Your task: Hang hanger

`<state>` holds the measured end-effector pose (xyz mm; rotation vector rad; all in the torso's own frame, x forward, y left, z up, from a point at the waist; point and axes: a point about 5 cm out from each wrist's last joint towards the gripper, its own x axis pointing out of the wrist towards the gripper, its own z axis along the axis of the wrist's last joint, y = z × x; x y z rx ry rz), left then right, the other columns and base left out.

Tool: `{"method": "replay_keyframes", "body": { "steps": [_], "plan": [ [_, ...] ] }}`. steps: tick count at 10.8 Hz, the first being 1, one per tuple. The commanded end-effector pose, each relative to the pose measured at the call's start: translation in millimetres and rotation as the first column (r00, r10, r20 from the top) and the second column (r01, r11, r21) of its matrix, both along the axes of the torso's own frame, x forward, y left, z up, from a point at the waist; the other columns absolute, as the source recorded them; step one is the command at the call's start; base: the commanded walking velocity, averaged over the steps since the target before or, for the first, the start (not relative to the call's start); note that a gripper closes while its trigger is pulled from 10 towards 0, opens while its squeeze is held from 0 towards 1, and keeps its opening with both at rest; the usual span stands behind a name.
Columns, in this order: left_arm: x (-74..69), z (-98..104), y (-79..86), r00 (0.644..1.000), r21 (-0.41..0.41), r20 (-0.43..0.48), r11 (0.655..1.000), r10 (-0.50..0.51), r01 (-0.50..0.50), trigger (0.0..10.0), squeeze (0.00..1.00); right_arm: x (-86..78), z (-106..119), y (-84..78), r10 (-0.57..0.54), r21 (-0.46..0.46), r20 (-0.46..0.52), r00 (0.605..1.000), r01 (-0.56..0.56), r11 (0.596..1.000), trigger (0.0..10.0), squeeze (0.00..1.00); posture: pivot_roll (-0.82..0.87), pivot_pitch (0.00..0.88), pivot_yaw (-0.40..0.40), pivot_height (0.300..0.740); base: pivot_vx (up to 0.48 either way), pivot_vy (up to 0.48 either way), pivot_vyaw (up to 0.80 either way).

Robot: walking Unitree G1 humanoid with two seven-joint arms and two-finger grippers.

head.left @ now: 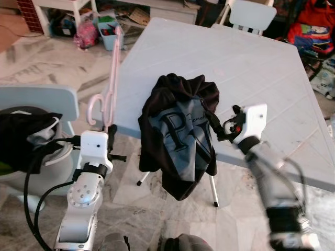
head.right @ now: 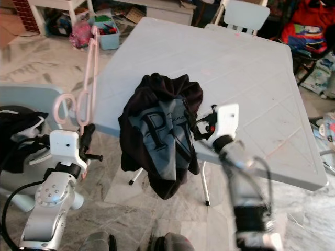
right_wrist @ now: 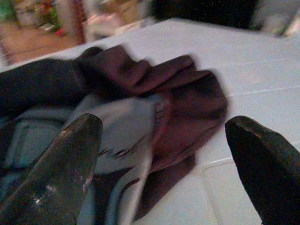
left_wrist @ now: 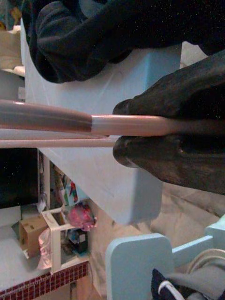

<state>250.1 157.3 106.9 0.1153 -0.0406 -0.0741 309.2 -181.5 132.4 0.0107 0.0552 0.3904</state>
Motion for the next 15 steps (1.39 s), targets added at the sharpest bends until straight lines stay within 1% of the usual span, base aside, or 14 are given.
{"method": "replay_keyframes", "body": {
  "steps": [1,2,3,4,5,6,7,8,9,10,11,13,15],
  "plan": [
    [-0.4,4,-1.1,1.0,0.012,0.016,1.0,-0.001,0.0,10.0,0.0,0.5,-4,-1.3,0.063,-0.005,-0.064,0.996,-0.063,0.998,10.0,1.0,0.0,0.091,-0.099,0.74,0.0,0.0,0.0],
    [-1.0,4,-1.0,1.0,0.012,0.014,1.0,-0.002,0.002,10.0,0.0,-1.1,-6,-1.4,0.116,0.0,-0.1,0.988,-0.116,0.993,10.0,1.0,0.0,0.091,-0.099,0.74,0.0,0.0,0.0],
    [-1.6,4,-1.2,1.0,0.014,0.011,1.0,-0.005,0.005,10.0,0.0,-4.1,-9,0.0,0.19,-0.016,-0.15,0.97,-0.194,0.981,10.0,1.0,0.01,0.091,-0.098,0.74,0.0,0.0,0.0],
    [-2.2,4,-1.2,1.0,0.014,0.01,1.0,-0.006,0.006,10.0,0.0,-5.5,-12,3.1,0.219,-0.023,-0.182,0.959,-0.227,0.974,10.0,1.0,0.01,0.092,-0.097,0.74,0.0,0.0,0.0],
    [-2.4,3,-1.2,1.0,0.014,0.009,1.0,-0.006,0.006,10.0,0.0,-3.9,-16,2.9,0.189,-0.027,-0.214,0.959,-0.199,0.98,10.0,1.0,0.01,0.092,-0.097,0.74,0.0,0.0,0.0],
    [-3.2,3,-1.4,1.0,0.013,0.007,1.0,-0.008,0.008,10.0,0.0,-8.0,-25,5.3,0.207,-0.054,-0.271,0.94,-0.23,0.972,10.0,0.98,0.02,0.093,-0.101,0.74,0.0,0.0,0.0],
    [-4.4,3,-2.5,1.0,0.012,0.004,1.0,-0.014,0.014,10.0,0.0,-11.1,-28,8.7,0.213,-0.06,-0.295,0.931,-0.241,0.969,10.0,0.0,0.02,0.096,-0.1,0.74,0.0,0.0,0.0],
    [-4.8,2,-3.2,1.0,0.012,0.002,1.0,-0.017,0.017,10.0,0.0,-12.7,-30,11.3,0.216,-0.059,-0.315,0.924,-0.246,0.968,10.0,0.0,0.02,0.097,-0.099,0.74,0.0,0.0,0.0],
    [-4.8,2,-4.4,1.0,0.011,0.0,1.0,-0.021,0.021,10.0,0.0,-15.7,-35,19.5,0.182,-0.069,-0.341,0.922,-0.218,0.974,10.0,0.0,0.02,0.098,-0.1,0.74,0.0,0.0,0.0],
    [-4.7,2,-4.9,1.0,0.011,-0.001,1.0,-0.022,0.022,10.0,0.0,-16.8,-36,23.9,0.163,-0.076,-0.346,0.924,-0.2,0.977,10.0,0.0,0.02,0.101,-0.101,0.74,0.0,0.0,0.0],
    [-5.3,2,-5.6,1.0,0.011,-0.003,1.0,-0.024,0.024,10.0,0.0,-15.2,-42,28.0,0.079,-0.093,-0.343,0.936,-0.117,0.989,0.0,0.0,0.02,0.102,-0.102,0.74,0.0,0.0,0.0],
    [-7.1,1,-5.5,1.0,0.01,-0.009,1.0,-0.022,0.022,10.0,0.0,-13.9,-44,31.4,0.006,-0.101,-0.331,0.944,-0.042,0.994,0.0,0.0,0.02,0.107,-0.106,0.74,0.0,0.0,0.0],
    [-6.7,1,-6.0,1.0,0.008,-0.007,1.0,-0.021,0.021,10.0,0.0,-9.8,-42,30.2,-0.031,-0.104,-0.32,0.947,-0.003,0.995,0.0,0.0,0.02,0.107,-0.109,0.74,0.0,0.0,0.0]
  ]
}}
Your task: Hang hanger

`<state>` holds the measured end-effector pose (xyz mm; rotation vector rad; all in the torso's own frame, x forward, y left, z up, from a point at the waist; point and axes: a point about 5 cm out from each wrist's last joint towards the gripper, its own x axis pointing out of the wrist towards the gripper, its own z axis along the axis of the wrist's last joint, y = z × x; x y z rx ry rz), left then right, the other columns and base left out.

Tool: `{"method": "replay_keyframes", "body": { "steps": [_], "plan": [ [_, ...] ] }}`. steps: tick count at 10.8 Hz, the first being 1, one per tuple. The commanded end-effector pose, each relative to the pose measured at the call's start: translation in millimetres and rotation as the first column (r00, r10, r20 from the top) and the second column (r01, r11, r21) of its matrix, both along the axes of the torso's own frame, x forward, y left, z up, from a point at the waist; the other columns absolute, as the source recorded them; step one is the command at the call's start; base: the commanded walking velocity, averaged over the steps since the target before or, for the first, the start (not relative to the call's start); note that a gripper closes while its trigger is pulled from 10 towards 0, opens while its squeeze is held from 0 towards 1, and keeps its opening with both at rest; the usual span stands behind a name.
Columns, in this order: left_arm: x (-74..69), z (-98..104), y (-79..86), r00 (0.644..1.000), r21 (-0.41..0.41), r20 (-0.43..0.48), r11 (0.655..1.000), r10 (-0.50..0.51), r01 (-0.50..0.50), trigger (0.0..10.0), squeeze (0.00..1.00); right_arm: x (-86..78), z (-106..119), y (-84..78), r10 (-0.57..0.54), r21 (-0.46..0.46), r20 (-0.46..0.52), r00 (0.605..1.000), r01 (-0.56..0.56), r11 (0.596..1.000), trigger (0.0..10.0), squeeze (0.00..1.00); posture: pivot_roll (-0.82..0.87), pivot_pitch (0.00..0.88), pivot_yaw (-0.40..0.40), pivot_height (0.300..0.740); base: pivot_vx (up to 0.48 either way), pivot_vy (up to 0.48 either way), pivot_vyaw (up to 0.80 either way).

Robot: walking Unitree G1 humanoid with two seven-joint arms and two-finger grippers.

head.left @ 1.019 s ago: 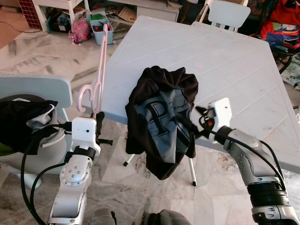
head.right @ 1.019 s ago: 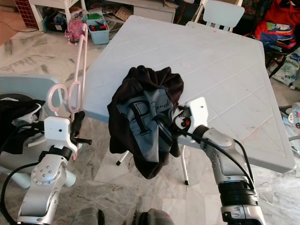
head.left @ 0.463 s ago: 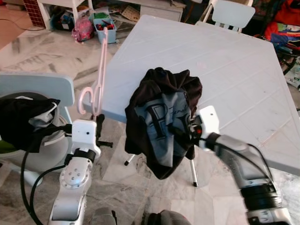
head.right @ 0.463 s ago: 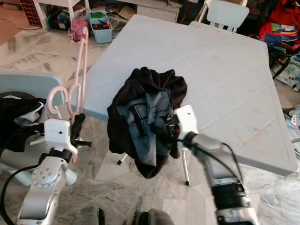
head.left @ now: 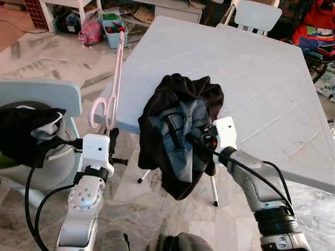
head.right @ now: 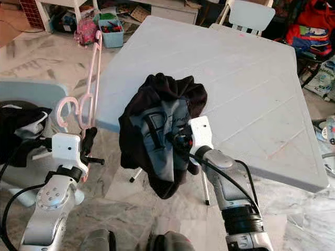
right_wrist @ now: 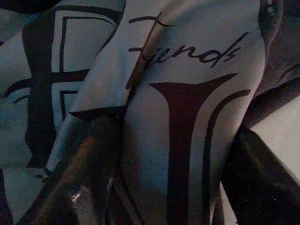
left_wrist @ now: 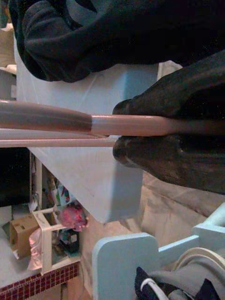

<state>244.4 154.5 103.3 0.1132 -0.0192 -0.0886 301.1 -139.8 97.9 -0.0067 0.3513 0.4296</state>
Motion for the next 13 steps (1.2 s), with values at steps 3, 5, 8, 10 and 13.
{"method": "replay_keyframes", "body": {
  "steps": [3,5,8,10,13],
  "plan": [
    [-0.8,5,-3.8,1.0,0.007,0.015,1.0,-0.006,0.006,10.0,0.0,2.8,-9,-16.4,-0.111,-0.049,-0.036,0.993,0.109,0.993,0.0,0.0,0.02,0.108,-0.111,0.74,0.0,0.0,0.0],
    [-0.6,5,-3.8,1.0,0.007,0.015,1.0,-0.006,0.005,10.0,0.0,2.4,-12,-15.6,-0.132,-0.039,-0.048,0.99,0.13,0.991,0.0,0.0,0.02,0.109,-0.112,0.74,0.0,0.0,0.0],
    [-0.2,5,-5.0,1.0,0.006,0.014,1.0,-0.01,0.01,10.0,0.0,6.7,-14,-17.5,-0.182,-0.007,-0.067,0.981,0.182,0.983,0.0,0.0,0.02,0.112,-0.114,0.74,0.0,0.0,0.0],
    [-1.7,3,-6.3,1.0,0.001,-0.001,1.0,-0.022,0.022,10.0,0.0,9.4,-15,-19.6,-0.208,-0.015,-0.072,0.975,0.208,0.978,0.0,0.0,0.02,0.118,-0.119,0.74,0.0,0.0,0.0],
    [-4.9,1,-10.3,0.999,-0.007,-0.015,0.999,-0.037,0.037,10.0,0.0,21.9,-11,-14.3,-0.252,0.099,-0.111,0.961,0.263,0.96,0.0,0.0,0.02,0.129,-0.121,0.74,0.0,0.0,0.0]
  ]
}}
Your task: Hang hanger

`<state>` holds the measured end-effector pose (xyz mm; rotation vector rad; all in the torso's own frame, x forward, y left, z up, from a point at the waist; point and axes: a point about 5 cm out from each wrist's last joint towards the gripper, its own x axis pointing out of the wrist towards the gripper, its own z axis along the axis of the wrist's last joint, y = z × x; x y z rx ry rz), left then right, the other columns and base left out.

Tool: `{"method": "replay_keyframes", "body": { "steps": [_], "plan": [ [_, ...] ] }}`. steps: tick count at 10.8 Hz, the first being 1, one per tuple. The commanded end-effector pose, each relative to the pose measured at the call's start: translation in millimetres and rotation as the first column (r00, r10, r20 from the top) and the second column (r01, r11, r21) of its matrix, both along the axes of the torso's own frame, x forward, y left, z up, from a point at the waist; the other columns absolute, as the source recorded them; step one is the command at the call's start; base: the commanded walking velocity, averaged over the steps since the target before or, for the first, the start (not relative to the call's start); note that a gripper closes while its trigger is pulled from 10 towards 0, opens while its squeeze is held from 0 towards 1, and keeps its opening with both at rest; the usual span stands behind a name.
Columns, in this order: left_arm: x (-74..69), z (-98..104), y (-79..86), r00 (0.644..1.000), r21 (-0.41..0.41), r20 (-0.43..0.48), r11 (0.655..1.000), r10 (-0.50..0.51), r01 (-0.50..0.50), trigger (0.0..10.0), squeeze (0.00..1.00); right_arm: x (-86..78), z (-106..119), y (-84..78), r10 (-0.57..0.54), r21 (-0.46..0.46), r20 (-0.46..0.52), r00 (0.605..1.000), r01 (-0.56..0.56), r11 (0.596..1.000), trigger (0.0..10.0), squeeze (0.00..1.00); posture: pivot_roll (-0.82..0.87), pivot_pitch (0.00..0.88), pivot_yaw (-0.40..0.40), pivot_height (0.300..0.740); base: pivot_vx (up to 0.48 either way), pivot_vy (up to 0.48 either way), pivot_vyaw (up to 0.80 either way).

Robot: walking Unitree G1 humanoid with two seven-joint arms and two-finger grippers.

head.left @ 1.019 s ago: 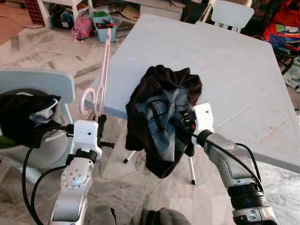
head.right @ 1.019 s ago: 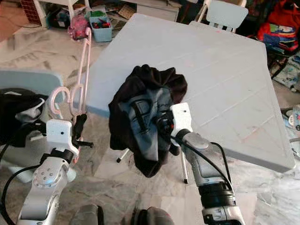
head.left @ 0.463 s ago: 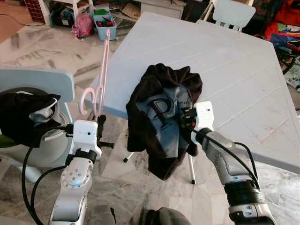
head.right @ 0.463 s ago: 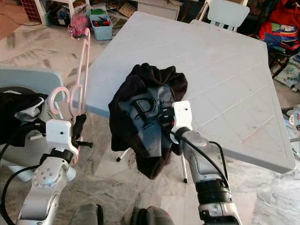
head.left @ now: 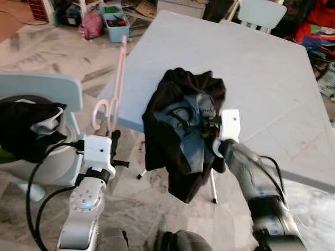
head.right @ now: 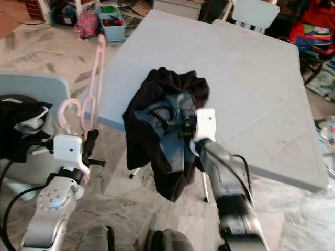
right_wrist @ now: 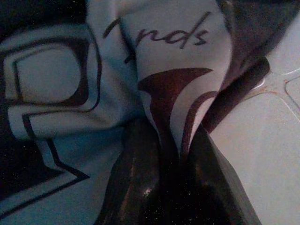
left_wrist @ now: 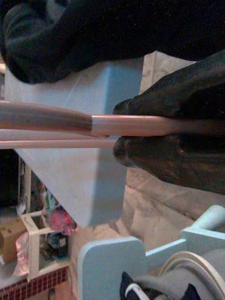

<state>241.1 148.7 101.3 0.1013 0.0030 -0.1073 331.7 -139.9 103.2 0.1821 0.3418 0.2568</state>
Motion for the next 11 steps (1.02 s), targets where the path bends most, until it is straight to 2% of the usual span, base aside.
{"method": "replay_keyframes", "body": {
  "steps": [1,2,3,4,5,7,8,9,10,11],
  "plan": [
    [-2.1,1,-6.4,1.0,0.0,0.0,1.0,-0.028,0.028,10.0,0.0,8.7,-9,-11.9,-0.094,0.019,-0.071,0.993,0.096,0.995,0.0,0.0,0.02,0.13,-0.122,0.74,0.0,0.0,0.0],
    [-3.9,0,-11.2,0.998,-0.019,-0.02,0.998,-0.058,0.057,10.0,0.0,32.5,9,-12.6,-0.14,0.042,-0.034,0.99,0.142,0.989,0.0,0.0,0.03,0.135,-0.129,0.74,0.0,0.0,0.0],
    [-5.9,-1,-13.0,0.997,-0.027,-0.029,0.997,-0.068,0.067,10.0,0.0,48.4,26,-14.1,-0.182,0.049,0.011,0.983,0.181,0.982,0.0,0.0,0.04,0.138,-0.134,0.74,0.0,0.0,0.0],
    [-9.4,-2,-13.7,0.997,-0.024,-0.034,0.998,-0.065,0.064,10.0,0.0,65.3,54,-15.2,-0.231,0.077,0.077,0.97,0.225,0.971,0.0,0.0,0.05,0.145,-0.144,0.74,0.0,0.0,0.0],
    [-12.3,-3,-13.9,0.998,-0.019,-0.039,0.998,-0.056,0.055,10.0,0.0,82.4,95,-14.9,-0.285,0.16,0.16,0.945,0.26,0.952,0.0,0.0,0.06,0.151,-0.154,0.74,0.0,0.0,0.0],
    [-14.0,-2,-12.8,0.998,-0.013,-0.039,0.999,-0.047,0.046,10.0,0.0,96.1,162,-11.6,-0.348,0.239,0.31,0.885,0.282,0.929,0.0,0.0,0.08,0.151,-0.167,0.74,0.0,0.0,0.0],
    [-14.0,-1,-11.8,0.999,-0.011,-0.037,0.999,-0.038,0.037,10.0,0.0,97.2,209,-15.1,-0.41,0.306,0.422,0.809,0.299,0.904,0.0,0.0,0.08,0.15,-0.171,0.74,0.0,0.0,0.0],
    [-13.5,0,-11.8,0.999,-0.009,-0.032,0.999,-0.034,0.033,10.0,0.0,94.2,242,-21.0,-0.449,0.352,0.5,0.74,0.3,0.887,0.0,0.0,0.08,0.149,-0.172,0.74,0.0,0.0,0.0],
    [-12.4,1,-12.0,0.999,-0.008,-0.026,0.999,-0.031,0.031,10.0,0.0,85.6,283,-33.0,-0.449,0.331,0.63,0.634,0.305,0.893,0.0,0.0,0.08,0.147,-0.167,0.74,0.0,0.0,0.0],
    [-11.9,1,-12.1,0.999,-0.006,-0.024,0.999,-0.033,0.032,10.0,0.0,84.5,286,-38.5,-0.434,0.297,0.65,0.624,0.318,0.901,0.8,0.0,0.08,0.143,-0.166,0.74,0.0,0.0,0.0]
  ]
}}
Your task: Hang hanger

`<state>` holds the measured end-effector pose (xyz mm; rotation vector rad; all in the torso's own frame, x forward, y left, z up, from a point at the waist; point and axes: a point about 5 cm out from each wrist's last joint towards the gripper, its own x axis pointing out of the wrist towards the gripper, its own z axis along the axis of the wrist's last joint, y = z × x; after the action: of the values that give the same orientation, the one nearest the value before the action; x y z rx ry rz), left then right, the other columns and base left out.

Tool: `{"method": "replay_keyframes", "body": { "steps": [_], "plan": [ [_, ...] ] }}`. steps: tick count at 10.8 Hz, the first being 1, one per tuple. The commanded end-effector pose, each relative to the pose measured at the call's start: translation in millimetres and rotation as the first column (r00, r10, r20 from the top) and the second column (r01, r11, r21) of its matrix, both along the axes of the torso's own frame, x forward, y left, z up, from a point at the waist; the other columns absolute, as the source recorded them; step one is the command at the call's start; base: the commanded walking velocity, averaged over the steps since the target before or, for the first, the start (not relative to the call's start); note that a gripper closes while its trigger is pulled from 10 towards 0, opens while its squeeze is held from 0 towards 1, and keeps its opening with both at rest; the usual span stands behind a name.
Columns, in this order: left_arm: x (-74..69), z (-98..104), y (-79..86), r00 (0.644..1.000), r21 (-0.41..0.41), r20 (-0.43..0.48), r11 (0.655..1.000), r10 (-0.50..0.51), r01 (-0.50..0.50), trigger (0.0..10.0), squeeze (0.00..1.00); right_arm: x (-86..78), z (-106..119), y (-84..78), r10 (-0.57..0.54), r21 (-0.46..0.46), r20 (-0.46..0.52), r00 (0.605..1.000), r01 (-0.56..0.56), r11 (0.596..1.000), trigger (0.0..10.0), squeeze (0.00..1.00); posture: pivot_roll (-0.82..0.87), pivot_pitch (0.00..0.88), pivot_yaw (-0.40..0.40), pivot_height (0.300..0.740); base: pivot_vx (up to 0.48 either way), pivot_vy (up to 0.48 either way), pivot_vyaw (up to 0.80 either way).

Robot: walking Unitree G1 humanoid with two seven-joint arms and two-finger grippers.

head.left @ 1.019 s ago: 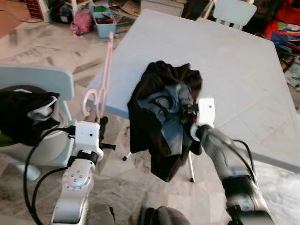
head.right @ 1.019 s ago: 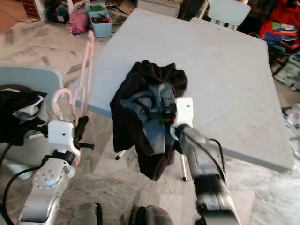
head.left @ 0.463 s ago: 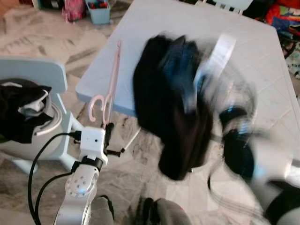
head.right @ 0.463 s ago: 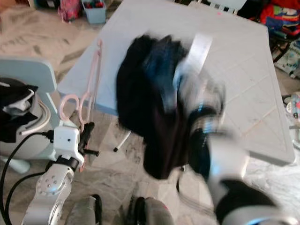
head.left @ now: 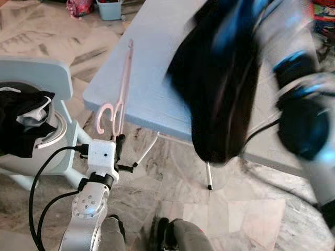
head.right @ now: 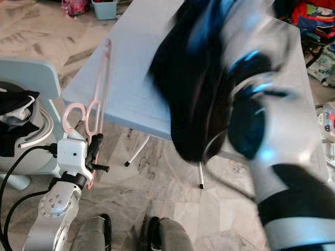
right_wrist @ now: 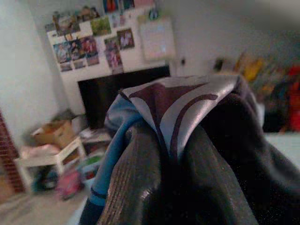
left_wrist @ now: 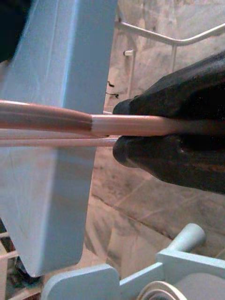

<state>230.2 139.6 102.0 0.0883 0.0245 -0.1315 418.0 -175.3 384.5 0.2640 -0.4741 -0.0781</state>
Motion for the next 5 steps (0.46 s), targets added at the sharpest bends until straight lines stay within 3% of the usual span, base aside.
{"method": "replay_keyframes", "body": {
  "steps": [1,2,3,4,5],
  "plan": [
    [0.5,1,-4.5,1.0,0.005,0.002,1.0,-0.013,0.013,10.0,0.0,1.4,-9,-7.5,-0.038,-0.08,-0.043,0.998,0.035,0.996,10.0,0.0,0.08,0.14,-0.164,0.74,0.0,0.0,0.0],
    [2.0,2,-5.4,1.0,0.004,0.003,1.0,-0.016,0.016,10.0,0.0,5.6,-33,-8.6,-0.035,-0.154,-0.124,0.992,0.016,0.988,10.0,1.0,0.07,0.139,-0.161,0.74,0.0,0.0,0.0],
    [3.3,2,-7.5,1.0,0.003,0.005,1.0,-0.023,0.023,10.0,0.0,8.9,-73,-10.2,-0.009,-0.229,-0.248,0.969,-0.049,0.972,10.0,1.0,0.07,0.138,-0.16,0.74,0.0,0.0,0.0],
    [4.1,1,-7.1,1.0,0.007,0.003,1.0,-0.028,0.028,10.0,0.0,8.2,-118,-8.0,0.034,-0.319,-0.404,0.914,-0.175,0.932,10.0,1.0,0.07,0.135,-0.153,0.74,0.0,0.0,0.0],
    [5.2,1,-6.1,1.0,0.011,-0.001,0.999,-0.031,0.031,10.0,0.0,5.1,-145,-8.6,0.019,-0.413,-0.499,0.866,-0.257,0.874,10.0,1.0,0.07,0.13,-0.148,0.74,0.0,0.0,0.0]
  ]
}}
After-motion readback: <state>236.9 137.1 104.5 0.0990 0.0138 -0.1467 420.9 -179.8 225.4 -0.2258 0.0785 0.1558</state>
